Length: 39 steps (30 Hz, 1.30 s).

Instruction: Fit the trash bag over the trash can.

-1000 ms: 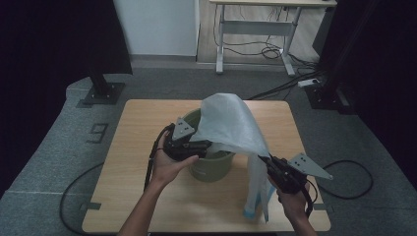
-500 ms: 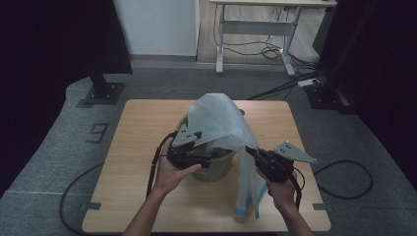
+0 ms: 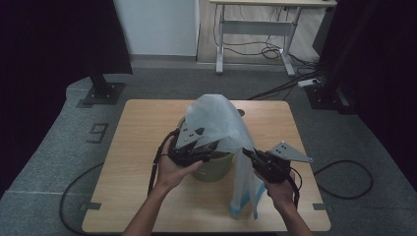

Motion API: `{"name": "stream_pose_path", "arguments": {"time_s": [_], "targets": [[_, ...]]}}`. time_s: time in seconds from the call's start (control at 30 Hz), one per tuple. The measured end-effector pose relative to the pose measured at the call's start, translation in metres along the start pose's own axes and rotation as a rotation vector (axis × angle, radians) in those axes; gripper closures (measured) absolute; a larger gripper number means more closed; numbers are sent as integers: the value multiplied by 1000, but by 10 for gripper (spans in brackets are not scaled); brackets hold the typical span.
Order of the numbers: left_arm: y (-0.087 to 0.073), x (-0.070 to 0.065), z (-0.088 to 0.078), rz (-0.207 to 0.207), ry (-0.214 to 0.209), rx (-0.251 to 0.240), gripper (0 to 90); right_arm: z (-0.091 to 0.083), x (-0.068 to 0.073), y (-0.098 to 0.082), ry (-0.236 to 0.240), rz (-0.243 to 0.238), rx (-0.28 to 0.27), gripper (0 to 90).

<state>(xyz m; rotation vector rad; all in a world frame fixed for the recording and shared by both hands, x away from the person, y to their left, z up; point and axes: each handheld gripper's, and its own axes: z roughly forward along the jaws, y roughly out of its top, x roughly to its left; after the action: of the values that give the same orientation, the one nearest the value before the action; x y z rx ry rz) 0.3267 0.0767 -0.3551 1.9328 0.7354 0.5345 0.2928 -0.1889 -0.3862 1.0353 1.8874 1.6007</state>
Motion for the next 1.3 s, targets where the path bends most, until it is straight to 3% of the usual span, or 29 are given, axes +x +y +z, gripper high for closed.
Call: {"name": "stream_pose_path", "arguments": {"time_s": [0.07,0.1,0.13,0.17,0.23,0.3,0.33,0.6,0.73,0.8,0.87,0.93,0.97,1.03,1.07,1.1,1.13,1.2,1.3], "targets": [[1,0,4,-6,-26,24,604,1,1,-1,7,1,-2,843],[0,1,5,-16,-56,28,694,0,1,-3,13,0,-6,794],[0,2,6,-24,-66,24,732,-1,2,-6,14,-6,-9,719],[0,2,6,-24,-66,24,760,-1,2,-6,14,-6,-9,719],[-2,4,5,-26,-84,11,775,-4,7,-14,-6,-46,-40,518],[-5,7,3,-28,-88,9,796,-10,14,-25,-53,-97,-72,388],[-9,9,2,-40,-96,9,815,-14,16,-33,-67,-94,-80,323],[-22,18,-1,-88,-94,13,819,-25,21,-63,-55,-59,-66,245],[-22,18,0,-94,-103,15,817,-15,27,-78,-57,-48,-15,217],[-21,18,-1,-92,-106,16,817,-4,30,-87,-80,-53,26,210],[-21,19,-1,-93,-107,16,818,-1,30,-90,-91,-59,33,215],[-22,20,-1,-101,-112,21,818,7,28,-97,-105,-66,47,336],[-22,20,-1,-101,-112,21,818,7,28,-97,-105,-66,47,336],[-21,19,0,-103,-123,23,816,10,24,-99,-91,-79,48,537],[-19,16,-1,-87,-123,27,812,10,21,-95,-120,-110,48,686],[-19,15,-1,-81,-122,29,810,8,19,-91,-129,-120,40,739],[-19,15,-1,-81,-122,29,809,8,19,-91,-129,-120,40,739],[-18,15,-2,-80,-126,30,808,2,14,-83,-142,-126,14,824],[-19,19,-4,-100,-144,21,809,-17,3,-65,-148,-137,-46,872]]}}
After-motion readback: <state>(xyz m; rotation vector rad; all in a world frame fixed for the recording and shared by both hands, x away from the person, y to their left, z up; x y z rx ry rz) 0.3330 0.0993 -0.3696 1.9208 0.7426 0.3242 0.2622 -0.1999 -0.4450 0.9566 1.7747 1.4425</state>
